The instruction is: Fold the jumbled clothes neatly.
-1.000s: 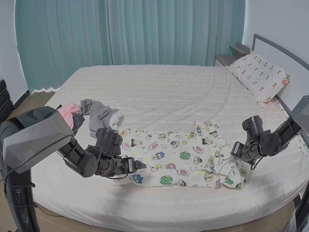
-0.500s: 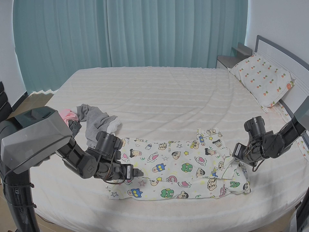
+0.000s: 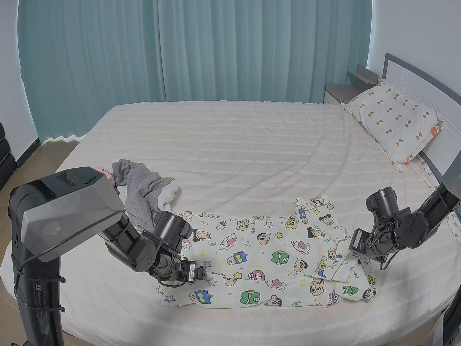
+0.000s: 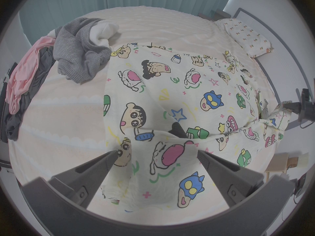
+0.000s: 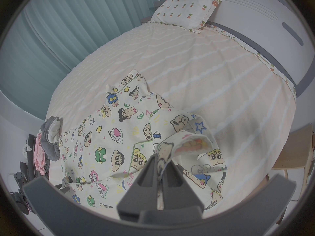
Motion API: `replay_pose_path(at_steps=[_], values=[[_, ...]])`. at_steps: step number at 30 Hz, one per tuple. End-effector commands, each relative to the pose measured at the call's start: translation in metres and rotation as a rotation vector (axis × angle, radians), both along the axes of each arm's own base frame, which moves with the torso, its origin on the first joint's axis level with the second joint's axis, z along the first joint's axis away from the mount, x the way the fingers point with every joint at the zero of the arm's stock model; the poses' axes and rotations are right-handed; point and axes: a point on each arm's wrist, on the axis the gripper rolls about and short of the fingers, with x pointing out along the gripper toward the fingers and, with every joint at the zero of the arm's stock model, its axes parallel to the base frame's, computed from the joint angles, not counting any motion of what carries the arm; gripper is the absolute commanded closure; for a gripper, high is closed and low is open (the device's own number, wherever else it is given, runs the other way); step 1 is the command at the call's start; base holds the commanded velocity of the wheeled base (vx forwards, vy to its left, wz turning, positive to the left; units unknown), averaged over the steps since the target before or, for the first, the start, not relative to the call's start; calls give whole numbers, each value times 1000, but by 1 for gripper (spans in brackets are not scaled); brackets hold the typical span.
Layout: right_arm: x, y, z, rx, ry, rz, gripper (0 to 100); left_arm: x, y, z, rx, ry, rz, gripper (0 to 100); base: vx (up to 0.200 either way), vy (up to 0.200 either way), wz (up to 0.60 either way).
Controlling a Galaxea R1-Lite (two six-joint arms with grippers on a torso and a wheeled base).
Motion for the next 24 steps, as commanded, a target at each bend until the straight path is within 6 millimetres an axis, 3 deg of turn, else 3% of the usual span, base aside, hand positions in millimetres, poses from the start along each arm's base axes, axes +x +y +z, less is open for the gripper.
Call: replay_pose_path(at_steps=[1, 10, 18, 19, 24], values=[[-8, 2, 6, 4, -11, 11, 100, -3, -5, -8, 36, 9, -12, 0, 0, 0, 0], [-18, 8, 3, 13, -37, 33, 100, -3, -17, -30, 251, -56, 9, 0, 0, 0, 0], [-24, 7, -1, -13, -44, 19, 100, -4, -18, -32, 266, -59, 9, 0, 0, 0, 0], [-24, 7, -1, -13, -42, 19, 0, -5, -18, -32, 267, -56, 9, 0, 0, 0, 0], [-30, 5, -5, -7, -19, 24, 0, -4, -18, -32, 262, -58, 12, 0, 0, 0, 0]])
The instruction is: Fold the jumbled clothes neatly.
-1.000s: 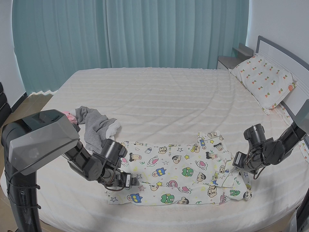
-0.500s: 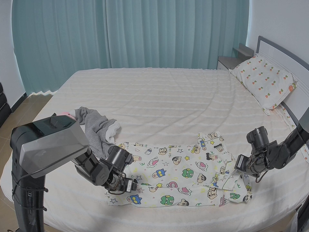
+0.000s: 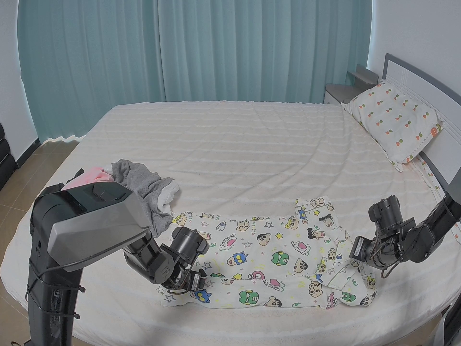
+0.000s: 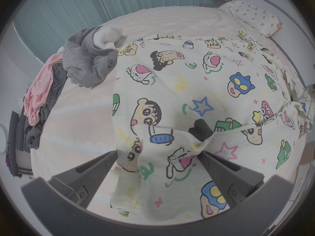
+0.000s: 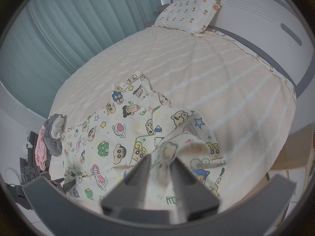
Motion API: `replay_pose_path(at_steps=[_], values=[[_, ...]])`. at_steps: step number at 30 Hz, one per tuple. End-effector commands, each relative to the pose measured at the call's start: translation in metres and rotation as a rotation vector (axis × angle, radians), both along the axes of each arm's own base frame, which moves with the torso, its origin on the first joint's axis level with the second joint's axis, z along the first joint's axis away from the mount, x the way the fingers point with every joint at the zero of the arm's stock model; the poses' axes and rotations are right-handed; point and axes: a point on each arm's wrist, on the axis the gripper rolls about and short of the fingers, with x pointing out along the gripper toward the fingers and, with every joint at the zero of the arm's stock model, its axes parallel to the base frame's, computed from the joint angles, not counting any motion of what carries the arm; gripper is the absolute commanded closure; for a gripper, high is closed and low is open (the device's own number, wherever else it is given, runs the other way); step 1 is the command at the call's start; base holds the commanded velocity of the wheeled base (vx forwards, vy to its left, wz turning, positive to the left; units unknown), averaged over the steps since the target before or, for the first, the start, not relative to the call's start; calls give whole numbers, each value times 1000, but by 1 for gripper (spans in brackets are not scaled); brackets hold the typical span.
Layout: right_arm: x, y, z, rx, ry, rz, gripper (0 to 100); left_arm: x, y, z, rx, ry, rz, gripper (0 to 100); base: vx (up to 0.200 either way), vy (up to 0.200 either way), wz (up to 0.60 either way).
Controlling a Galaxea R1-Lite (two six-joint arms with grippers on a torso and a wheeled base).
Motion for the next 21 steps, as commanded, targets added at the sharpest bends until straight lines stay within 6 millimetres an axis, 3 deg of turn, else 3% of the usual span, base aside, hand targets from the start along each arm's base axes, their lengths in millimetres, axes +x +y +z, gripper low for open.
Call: replay_pose_path(at_steps=[1, 6, 7, 10, 17, 21], values=[[-5, -1, -3, 1, 19, 5, 0, 0, 0, -2, 0, 4, 3, 0, 0, 0, 0], [-9, -4, 6, 62, -6, -39, 0, -1, 0, -2, 0, 7, 4, 0, 0, 0, 0], [-14, -5, 15, 120, -29, -63, 0, -1, 0, -2, -2, 5, 6, 0, 0, 0, 0], [-26, -4, 17, 212, -1, -43, 0, -1, 0, -2, -3, 5, 7, 0, 0, 0, 0], [-30, -1, -16, 307, 164, -119, 0, -1, 0, -3, -4, 8, 9, 0, 0, 0, 0], [-27, -2, -32, 313, 142, -126, 0, -2, 0, -3, -8, 8, 17, 0, 0, 0, 0]])
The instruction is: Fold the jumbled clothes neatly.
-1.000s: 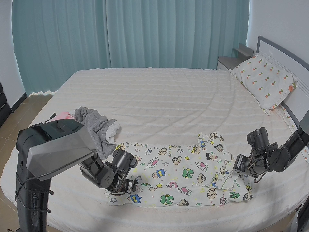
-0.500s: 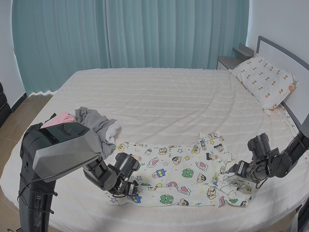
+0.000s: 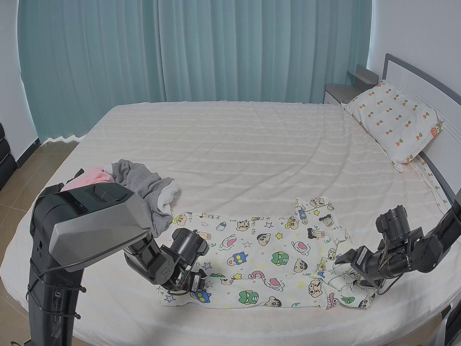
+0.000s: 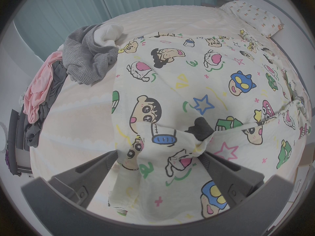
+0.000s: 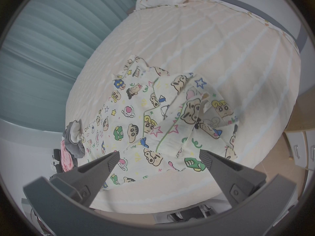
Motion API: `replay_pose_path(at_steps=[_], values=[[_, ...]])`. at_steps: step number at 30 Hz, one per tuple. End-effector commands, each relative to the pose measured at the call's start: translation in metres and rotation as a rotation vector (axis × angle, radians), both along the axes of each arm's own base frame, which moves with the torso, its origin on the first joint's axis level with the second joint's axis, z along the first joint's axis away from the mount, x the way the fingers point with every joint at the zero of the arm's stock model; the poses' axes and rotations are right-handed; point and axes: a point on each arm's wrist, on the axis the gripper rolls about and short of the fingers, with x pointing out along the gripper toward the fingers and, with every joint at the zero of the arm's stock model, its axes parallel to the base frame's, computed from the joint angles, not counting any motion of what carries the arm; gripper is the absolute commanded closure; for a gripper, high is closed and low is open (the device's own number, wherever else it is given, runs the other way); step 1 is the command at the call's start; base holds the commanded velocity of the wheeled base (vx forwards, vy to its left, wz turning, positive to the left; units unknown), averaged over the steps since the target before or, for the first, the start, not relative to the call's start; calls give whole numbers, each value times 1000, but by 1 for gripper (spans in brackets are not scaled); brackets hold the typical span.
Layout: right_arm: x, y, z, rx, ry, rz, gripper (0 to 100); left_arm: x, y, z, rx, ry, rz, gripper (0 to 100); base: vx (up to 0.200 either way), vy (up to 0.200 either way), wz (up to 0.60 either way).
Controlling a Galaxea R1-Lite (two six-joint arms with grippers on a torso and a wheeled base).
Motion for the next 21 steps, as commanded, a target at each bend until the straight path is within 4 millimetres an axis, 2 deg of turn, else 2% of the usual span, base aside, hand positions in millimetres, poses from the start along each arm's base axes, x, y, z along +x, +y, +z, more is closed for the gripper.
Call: replay_pose_path(at_steps=[1, 3, 6, 15, 21], values=[[1, 1, -33, -13, 52, -14, 0, -1, 0, -1, -4, 2, 9, 0, 0, 0, 0], [5, 5, -51, -43, 46, -18, 0, -1, -1, -1, -4, 2, 9, 0, 0, 0, 0], [4, 8, -60, -61, 25, -29, 0, -1, 0, -1, -4, 3, 9, 0, 0, 0, 0], [-1, 6, -60, -50, 1, -42, 0, -2, -1, -1, -3, 4, 9, 0, 0, 0, 0], [4, 5, -57, -21, -28, -76, 0, -2, -1, -2, -4, 5, 10, 0, 0, 0, 0]])
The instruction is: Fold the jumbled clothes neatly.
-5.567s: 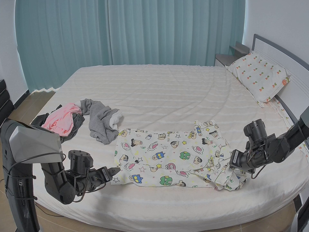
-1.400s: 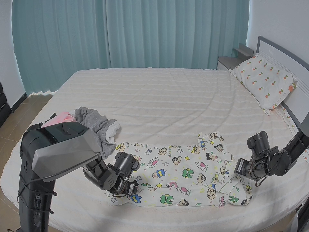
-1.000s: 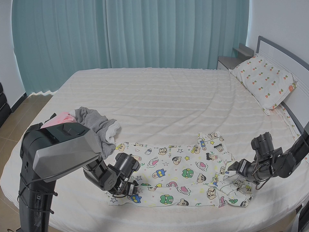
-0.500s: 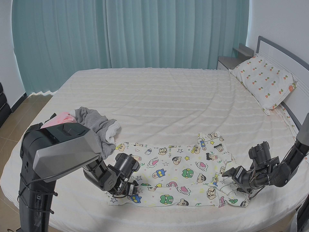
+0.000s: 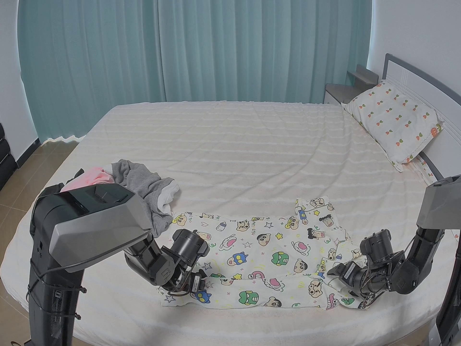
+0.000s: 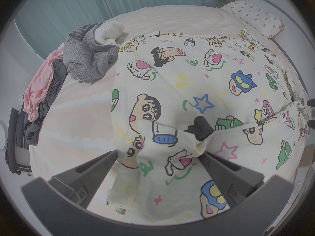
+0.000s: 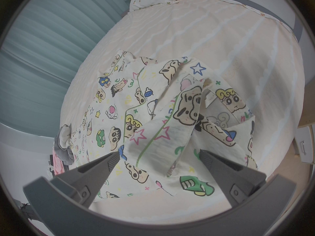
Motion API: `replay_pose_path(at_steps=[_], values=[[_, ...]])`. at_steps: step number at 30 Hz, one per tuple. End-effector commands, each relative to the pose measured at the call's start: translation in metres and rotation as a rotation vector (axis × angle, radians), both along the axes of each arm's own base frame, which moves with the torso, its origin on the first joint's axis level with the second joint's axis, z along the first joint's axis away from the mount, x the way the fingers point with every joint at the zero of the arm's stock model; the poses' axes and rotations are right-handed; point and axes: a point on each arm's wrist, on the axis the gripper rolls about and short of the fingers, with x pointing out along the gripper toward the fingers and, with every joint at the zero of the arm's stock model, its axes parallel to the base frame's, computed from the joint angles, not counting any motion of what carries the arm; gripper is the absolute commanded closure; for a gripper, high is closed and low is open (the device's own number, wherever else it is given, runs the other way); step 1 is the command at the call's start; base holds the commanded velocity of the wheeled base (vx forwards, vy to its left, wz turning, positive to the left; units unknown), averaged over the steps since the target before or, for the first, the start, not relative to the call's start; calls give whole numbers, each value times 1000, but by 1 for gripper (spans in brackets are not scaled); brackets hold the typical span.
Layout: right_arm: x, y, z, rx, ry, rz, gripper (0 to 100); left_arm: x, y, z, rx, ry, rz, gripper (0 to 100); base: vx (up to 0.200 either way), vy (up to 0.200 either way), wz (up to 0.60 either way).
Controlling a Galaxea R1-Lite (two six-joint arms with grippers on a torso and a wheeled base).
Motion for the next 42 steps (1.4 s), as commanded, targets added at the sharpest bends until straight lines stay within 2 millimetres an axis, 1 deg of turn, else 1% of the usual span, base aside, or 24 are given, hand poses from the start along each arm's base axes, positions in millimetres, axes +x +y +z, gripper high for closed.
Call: replay_pose_path(at_steps=[1, 5, 12, 13, 21, 24, 25, 26, 29, 33, 38, 39, 42], values=[[5, 0, 0, 31, -25, -38, 0, 0, 0, -1, -1, 2, 5, 0, 0, 0, 0], [10, 2, 4, 75, -82, -64, 0, 0, 0, -1, -3, 2, 9, 0, 0, 0, 0], [7, 4, -3, 69, -53, -60, 0, -1, -2, -3, -1, 3, 6, 0, 0, 0, 0], [7, 4, -3, 68, -52, -60, 100, -1, -2, -3, -1, 3, 6, 0, 0, 0, 0], [6, 2, -3, 67, -52, -76, 100, -1, -2, -3, -1, 3, 6, 0, 0, 0, 0], [6, 2, 2, 67, -70, -81, 100, -1, -2, -3, 0, 3, 6, 0, 0, 0, 0], [5, 2, 8, 72, -89, -80, 100, -1, -2, -3, 0, 3, 6, 0, 0, 0, 0], [5, 2, 8, 72, -89, -80, 100, -1, -2, -3, 0, 3, 6, 0, 0, 0, 0], [0, 3, 22, 72, -133, -77, 100, -2, -2, -3, 1, 4, 6, 0, 0, 0, 0], [-5, 8, 34, 7, -195, -86, 100, -2, -2, -3, 3, 3, 6, 0, 0, 0, 0], [-13, 14, 45, -21, -208, -42, 100, -2, -1, -3, 3, 5, 6, 0, 0, 0, 0], [-17, 17, 55, -20, -219, -22, 100, -2, -2, -3, 3, 3, 6, 0, 0, 0, 0], [-19, 19, 63, -19, -229, -12, 100, -2, -2, -3, 3, 5, 4, 0, 0, 0, 0]])
